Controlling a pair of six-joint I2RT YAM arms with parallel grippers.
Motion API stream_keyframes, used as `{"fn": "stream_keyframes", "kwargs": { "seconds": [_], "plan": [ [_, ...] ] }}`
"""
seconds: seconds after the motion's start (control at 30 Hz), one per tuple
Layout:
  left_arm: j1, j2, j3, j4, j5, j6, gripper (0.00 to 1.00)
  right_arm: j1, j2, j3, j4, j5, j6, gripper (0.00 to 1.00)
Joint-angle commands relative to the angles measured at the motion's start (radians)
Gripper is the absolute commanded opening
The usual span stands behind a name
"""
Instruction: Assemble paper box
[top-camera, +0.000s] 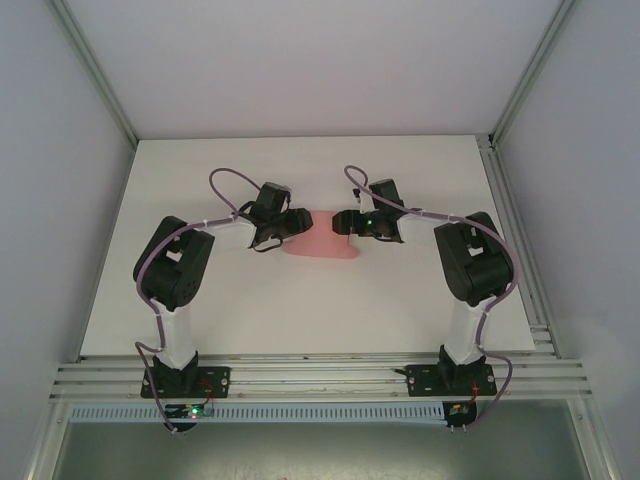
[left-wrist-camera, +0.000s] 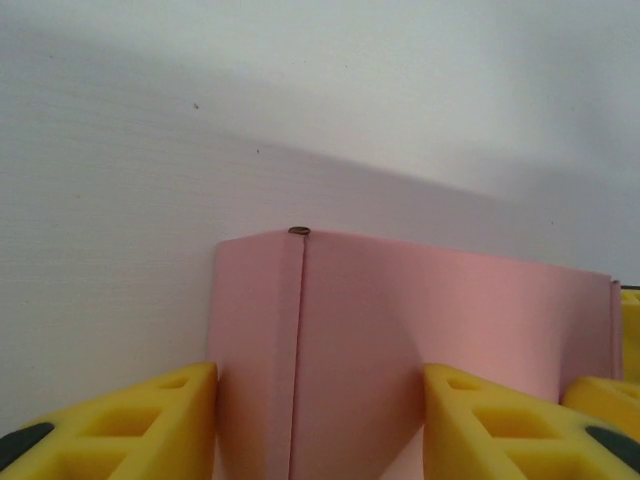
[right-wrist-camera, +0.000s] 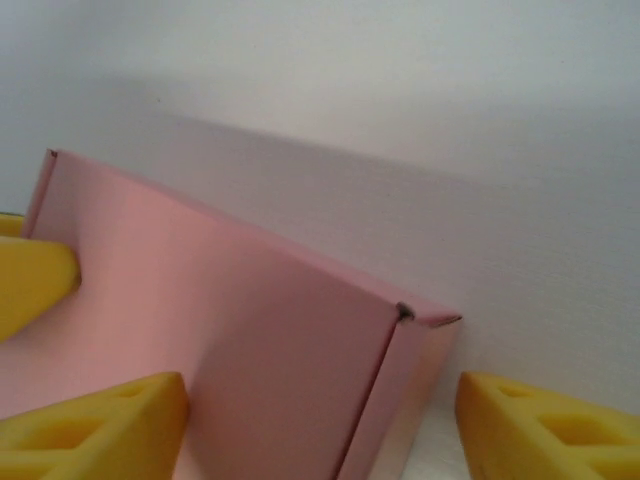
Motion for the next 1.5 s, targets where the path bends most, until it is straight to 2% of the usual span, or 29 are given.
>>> {"fn": "stream_keyframes", "kwargs": {
  "seconds": [0.0,0.1,0.13,0.17,0.3,0.37,0.4,0.43,0.5,0.57,0.7,0.93,1.0,1.33,1.47],
  "plan": [
    [0.001,0.076,-0.069,-0.177,-0.037,0.017,0.49,0.006,0.053,-0.018,-0.088,-0.006,-0.006,0.57],
    [0.001,0.079,-0.074,-0.185,-0.042,0.023,0.43,0.003,0.076,-0.035,-0.084,-0.004,0.003,0.46],
    [0.001,0.08,-0.075,-0.189,-0.046,0.027,0.39,0.001,0.078,-0.039,-0.082,-0.014,0.001,0.38],
    [0.0,0.081,-0.075,-0.192,-0.046,0.029,0.37,-0.002,0.077,-0.041,-0.082,-0.012,0.005,0.37],
    [0.001,0.075,-0.086,-0.192,-0.017,0.035,0.3,-0.009,0.055,-0.048,-0.079,-0.03,0.01,0.44],
    [0.002,0.056,-0.091,-0.193,-0.012,0.042,0.29,-0.014,0.021,-0.058,-0.053,-0.066,0.022,0.53],
    [0.002,0.049,-0.098,-0.188,-0.015,0.036,0.28,-0.02,-0.003,-0.065,-0.038,-0.082,0.03,0.54],
    [0.004,0.034,-0.108,-0.168,-0.01,0.028,0.2,-0.025,-0.02,-0.071,-0.028,-0.101,0.039,0.57],
    [0.006,0.002,-0.14,-0.101,0.016,-0.001,0.14,-0.039,-0.05,-0.076,-0.027,-0.129,0.054,0.66],
    [0.011,-0.03,-0.179,-0.024,0.066,-0.023,0.13,-0.057,-0.074,-0.093,-0.011,-0.179,0.08,0.73],
    [0.037,-0.054,-0.237,0.057,0.154,-0.043,0.1,-0.082,-0.117,-0.159,0.048,-0.27,0.132,0.75],
    [0.105,-0.028,-0.378,0.348,0.331,-0.162,0.08,-0.093,-0.139,-0.219,0.079,-0.327,0.164,0.78],
    [0.115,-0.025,-0.399,0.399,0.341,-0.187,0.08,-0.093,-0.131,-0.22,0.1,-0.343,0.188,0.79],
    [0.117,-0.027,-0.401,0.374,0.3,-0.165,0.08,-0.054,-0.027,-0.187,0.294,-0.473,0.338,0.76],
    [0.116,-0.014,-0.396,0.383,0.303,-0.168,0.08,-0.038,-0.005,-0.176,0.341,-0.488,0.38,0.76]
  ]
}}
